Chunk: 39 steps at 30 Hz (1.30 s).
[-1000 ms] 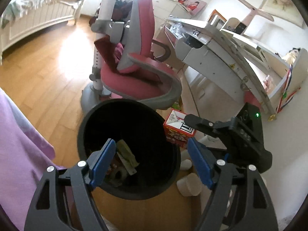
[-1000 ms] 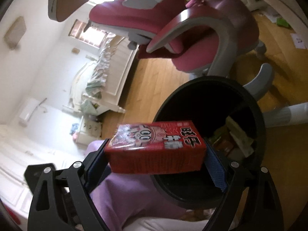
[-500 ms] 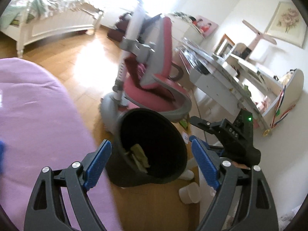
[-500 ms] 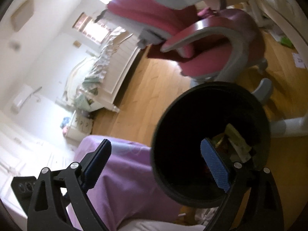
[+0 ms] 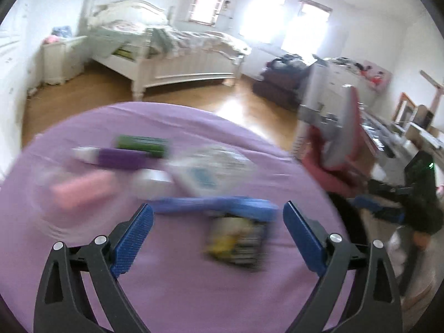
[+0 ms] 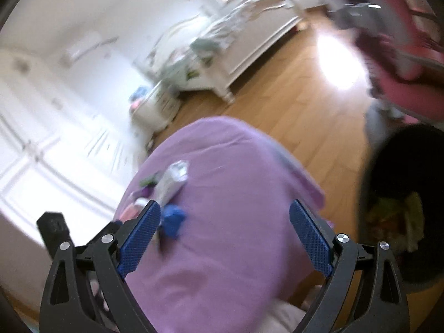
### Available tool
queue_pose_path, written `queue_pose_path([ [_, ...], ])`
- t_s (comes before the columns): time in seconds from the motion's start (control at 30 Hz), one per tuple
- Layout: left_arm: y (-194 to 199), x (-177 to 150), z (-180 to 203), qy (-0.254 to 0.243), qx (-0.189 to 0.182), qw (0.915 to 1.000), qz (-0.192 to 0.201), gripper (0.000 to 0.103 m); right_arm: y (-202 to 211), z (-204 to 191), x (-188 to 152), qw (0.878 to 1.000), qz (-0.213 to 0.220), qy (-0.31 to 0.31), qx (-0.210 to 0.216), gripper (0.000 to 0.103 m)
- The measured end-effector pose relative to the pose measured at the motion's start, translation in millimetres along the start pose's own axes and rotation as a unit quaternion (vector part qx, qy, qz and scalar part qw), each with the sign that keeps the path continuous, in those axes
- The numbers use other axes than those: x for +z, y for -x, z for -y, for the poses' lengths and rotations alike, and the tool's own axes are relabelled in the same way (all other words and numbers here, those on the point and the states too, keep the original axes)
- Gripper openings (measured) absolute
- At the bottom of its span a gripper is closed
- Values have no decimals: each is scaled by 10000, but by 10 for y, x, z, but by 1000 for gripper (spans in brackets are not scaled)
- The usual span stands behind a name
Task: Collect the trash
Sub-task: 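Grasp the pink hair roller with the left tool while the right tool grasps the white packet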
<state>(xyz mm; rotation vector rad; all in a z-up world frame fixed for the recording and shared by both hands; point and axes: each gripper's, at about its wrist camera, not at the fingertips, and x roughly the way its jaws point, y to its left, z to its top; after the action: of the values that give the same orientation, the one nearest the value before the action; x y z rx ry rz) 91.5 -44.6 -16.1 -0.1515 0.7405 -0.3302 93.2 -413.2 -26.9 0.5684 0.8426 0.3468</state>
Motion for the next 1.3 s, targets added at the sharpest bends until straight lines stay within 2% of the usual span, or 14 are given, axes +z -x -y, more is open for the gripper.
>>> queue_pose_path([
  [0.17, -107, 143, -622, -596, 731, 9944, -472, 93, -624, -648, 131, 9952, -506, 841, 59, 92],
  [0.33, -268, 185, -920, -1002, 862, 9889, -680, 93, -1359, -1071, 221, 9870, -937, 1301, -90, 90],
  [0.47, -375, 154, -970, -1257, 765, 9861, -771, 93, -1843, -1129, 296, 9819, -1247, 1362, -412, 85],
  [0.53, -412, 165, -968, -1282, 721, 9857, -821, 87, -2036, -1105, 318, 9805, -1428, 1262, -473, 75],
  [0.57, -430, 174, -969, -1235, 727, 9864, -799, 80, -2068, -1110, 317, 9803, -1402, 1299, -492, 72],
  [0.63, -459, 154, -1001, -1108, 700, 9874, -882, 65, -2105, -1157, 320, 9776, -1436, 1454, -503, 55],
  [0.77, -497, 107, -984, -1042, 883, 9861, -951, 51, -2061, -1192, 316, 9768, -1359, 1596, -436, 40],
  [0.8, -485, 92, -978, -1050, 921, 9855, -959, 42, -2012, -1198, 304, 9773, -1297, 1623, -409, 35],
  [0.83, -462, 79, -974, -1019, 939, 9857, -961, 38, -1942, -1210, 299, 9790, -1202, 1617, -317, 31],
  [0.87, -418, 64, -974, -921, 864, 9874, -953, 28, -1895, -1225, 296, 9801, -1138, 1608, -251, 29],
  [0.93, -318, 34, -954, -743, 686, 9911, -869, 29, -1701, -1243, 279, 9830, -914, 1589, -97, 25],
  [1.13, 127, -55, -585, -678, 491, 9957, -396, 28, -968, -1169, 249, 9905, -59, 1364, 171, 23],
  [1.3, 459, -39, 77, -808, 223, 9965, 2, 29, -289, -867, 190, 9937, 483, 898, 471, 23],
])
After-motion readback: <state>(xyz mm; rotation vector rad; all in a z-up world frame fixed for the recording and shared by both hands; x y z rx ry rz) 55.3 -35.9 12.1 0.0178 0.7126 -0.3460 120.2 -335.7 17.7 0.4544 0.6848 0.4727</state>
